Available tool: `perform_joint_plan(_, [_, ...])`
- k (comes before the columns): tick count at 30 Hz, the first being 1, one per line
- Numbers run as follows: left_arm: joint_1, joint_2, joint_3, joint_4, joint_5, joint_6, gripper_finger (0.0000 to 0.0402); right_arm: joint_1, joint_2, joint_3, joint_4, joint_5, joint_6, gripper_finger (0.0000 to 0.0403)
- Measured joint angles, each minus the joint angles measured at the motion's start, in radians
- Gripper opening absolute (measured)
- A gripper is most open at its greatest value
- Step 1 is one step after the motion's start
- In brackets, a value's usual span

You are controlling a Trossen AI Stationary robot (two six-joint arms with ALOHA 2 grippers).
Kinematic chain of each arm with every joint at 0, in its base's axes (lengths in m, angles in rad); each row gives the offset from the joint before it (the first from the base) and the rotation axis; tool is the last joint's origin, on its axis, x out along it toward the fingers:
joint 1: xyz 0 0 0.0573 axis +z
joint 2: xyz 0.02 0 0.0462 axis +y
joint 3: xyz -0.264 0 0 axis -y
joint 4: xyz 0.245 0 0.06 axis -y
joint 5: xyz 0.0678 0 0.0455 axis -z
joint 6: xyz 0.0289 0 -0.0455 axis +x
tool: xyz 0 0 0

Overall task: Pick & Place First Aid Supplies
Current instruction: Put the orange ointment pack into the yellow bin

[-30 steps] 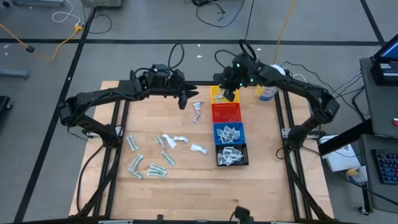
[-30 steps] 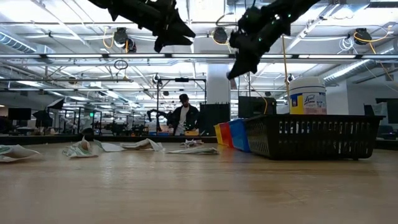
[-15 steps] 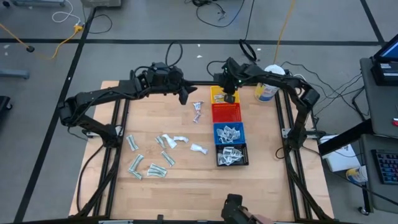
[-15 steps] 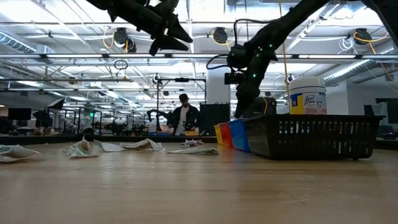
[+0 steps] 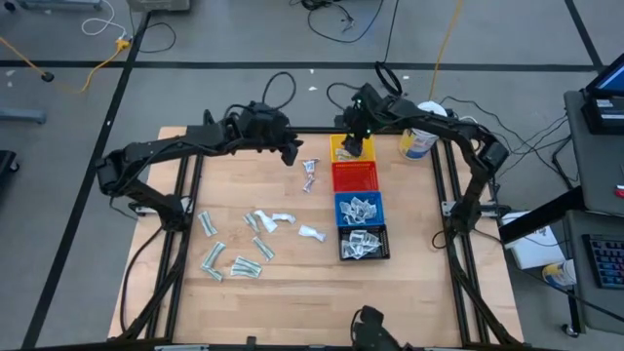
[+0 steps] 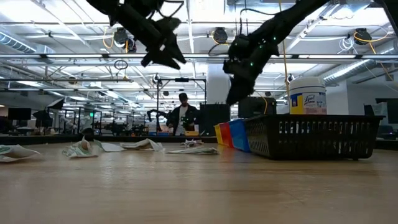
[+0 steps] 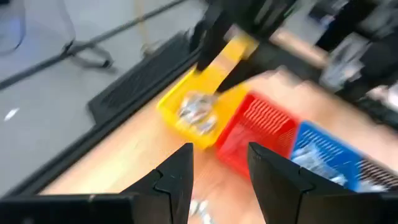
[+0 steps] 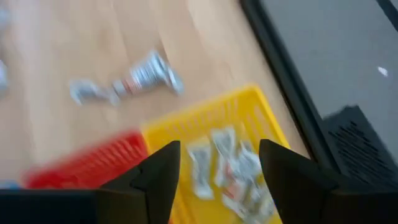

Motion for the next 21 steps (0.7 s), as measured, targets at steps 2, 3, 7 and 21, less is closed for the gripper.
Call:
perform_joint_plan(2, [-0.005,0.023,-0.001,-0.009,-0.035,-0.017,0.0154,0.0,-0.024,0.0,0.039,-0.033,0.072,0.022])
perform_joint_plan(3, [-0.009,0.034,-0.001,-0.01,-0.053,-0.038,0.0154,0.0,-0.038,0.0,0.047,-0.049,0.103,0.0221])
perform_joint_plan(7, [-0.011,0.087,-0.001,-0.037,-0.059,-0.138,0.0154,0.014,-0.102,0.0,0.085,-0.057,0.162,0.0217])
perform_joint_plan(21, [-0.027,0.395,0.265,-0.449,-0.085,-0.345,0.0154,0.067,-0.313,-0.001,0.308,-0.052,0.247,0.0213])
